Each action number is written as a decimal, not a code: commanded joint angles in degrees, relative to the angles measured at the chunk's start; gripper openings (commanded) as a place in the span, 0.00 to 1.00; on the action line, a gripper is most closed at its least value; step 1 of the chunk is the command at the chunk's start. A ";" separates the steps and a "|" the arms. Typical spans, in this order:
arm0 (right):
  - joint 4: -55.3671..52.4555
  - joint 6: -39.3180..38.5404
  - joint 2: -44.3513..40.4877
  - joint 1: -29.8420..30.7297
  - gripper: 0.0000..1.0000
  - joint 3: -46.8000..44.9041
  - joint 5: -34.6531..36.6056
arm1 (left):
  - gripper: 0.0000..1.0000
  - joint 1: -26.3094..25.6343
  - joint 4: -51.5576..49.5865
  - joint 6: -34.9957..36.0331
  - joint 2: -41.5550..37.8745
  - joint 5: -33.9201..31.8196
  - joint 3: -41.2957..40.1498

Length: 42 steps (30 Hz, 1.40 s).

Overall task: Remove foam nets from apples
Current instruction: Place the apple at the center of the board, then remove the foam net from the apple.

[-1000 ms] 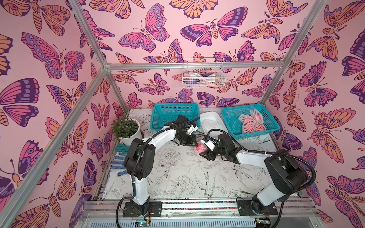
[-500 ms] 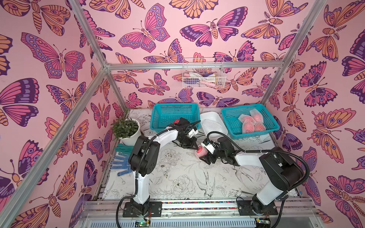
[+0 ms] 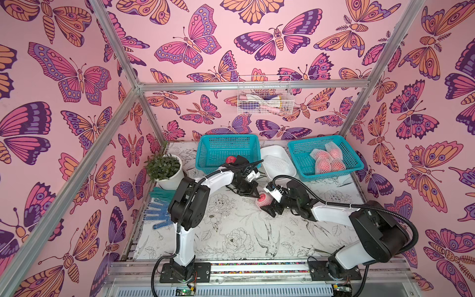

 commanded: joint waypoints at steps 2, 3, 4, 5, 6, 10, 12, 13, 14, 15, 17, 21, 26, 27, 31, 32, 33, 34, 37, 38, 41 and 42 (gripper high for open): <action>0.11 0.70 0.03 0.33 0.99 0.29 0.35 | 0.00 -0.77 0.16 -0.48 -2.68 -0.80 -1.27; -0.33 0.85 0.19 0.33 0.99 0.61 0.10 | 0.00 -0.86 0.32 -0.56 -2.84 -0.76 -1.46; -0.67 1.05 0.31 0.32 0.99 0.88 0.00 | 0.00 -0.95 0.56 -0.83 -3.03 -0.96 -1.62; -1.00 1.38 0.32 0.33 0.99 1.14 0.71 | 0.00 -1.10 0.69 -1.06 -3.27 -0.98 -1.73; -1.06 1.73 0.17 0.33 0.99 1.24 1.48 | 0.00 -1.16 0.86 -1.21 -3.50 -1.06 -1.82; -1.31 1.83 -0.65 0.33 0.99 1.23 2.17 | 0.00 -1.84 1.54 -1.85 -4.50 -1.51 -2.34; -1.39 1.63 -0.56 0.33 0.99 1.15 2.37 | 0.00 -2.10 1.91 -2.09 -4.62 -1.42 -2.57; -1.13 1.66 -0.56 0.33 0.99 0.97 2.53 | 0.00 -2.13 1.92 -2.08 -4.59 -1.42 -2.61; -0.62 1.66 -0.64 0.33 0.99 0.65 2.67 | 0.00 -2.24 1.98 -2.25 -4.56 -1.42 -2.61; 0.21 1.82 -0.80 0.33 0.99 0.16 2.96 | 0.00 -2.32 2.00 -2.34 -4.56 -1.34 -2.61; 1.69 2.09 -1.16 0.33 1.00 -0.57 3.79 | 0.00 -2.52 2.13 -2.45 -4.61 -1.33 -2.53; 2.38 2.84 -1.17 0.45 0.93 -0.49 4.77 | 0.00 -3.20 2.71 -2.65 -4.55 -0.86 -2.27; 4.39 3.55 -2.15 0.46 0.87 -1.69 5.10 | 0.00 -3.23 2.88 -2.87 -4.77 -0.85 -2.26; 4.66 3.57 -2.36 0.51 0.86 -1.79 4.87 | 0.00 -3.35 2.93 -2.95 -4.78 -0.89 -2.33; 4.36 3.59 -3.19 0.77 0.82 -1.83 4.39 | 0.00 -3.31 3.19 -2.87 -4.77 -0.98 -2.22; 4.15 3.55 -3.28 0.77 0.82 -1.79 4.40 | 0.00 -3.32 3.22 -3.06 -4.73 -1.06 -2.23; 4.10 3.53 -3.36 0.77 0.80 -1.82 4.51 | 0.00 -3.32 3.34 -3.09 -4.80 -1.07 -2.26; 3.89 3.52 -3.45 0.77 0.79 -1.83 4.48 | 0.00 -3.33 3.41 -3.17 -4.79 -1.16 -2.26; 3.21 3.59 -3.41 0.77 0.72 -1.70 3.94 | 0.00 -3.32 3.66 -3.39 -5.01 -1.46 -2.44; 2.94 3.58 -3.30 0.81 0.68 -1.55 3.57 | 0.00 -3.28 3.70 -3.32 -5.05 -1.51 -2.57; 1.93 3.73 -2.87 0.86 0.61 -1.11 2.72 | 0.00 -3.34 3.96 -3.55 -5.18 -1.42 -2.59; 1.83 3.81 -2.76 0.81 0.60 -1.09 2.64 | 0.00 -3.37 4.04 -3.57 -5.26 -1.34 -2.69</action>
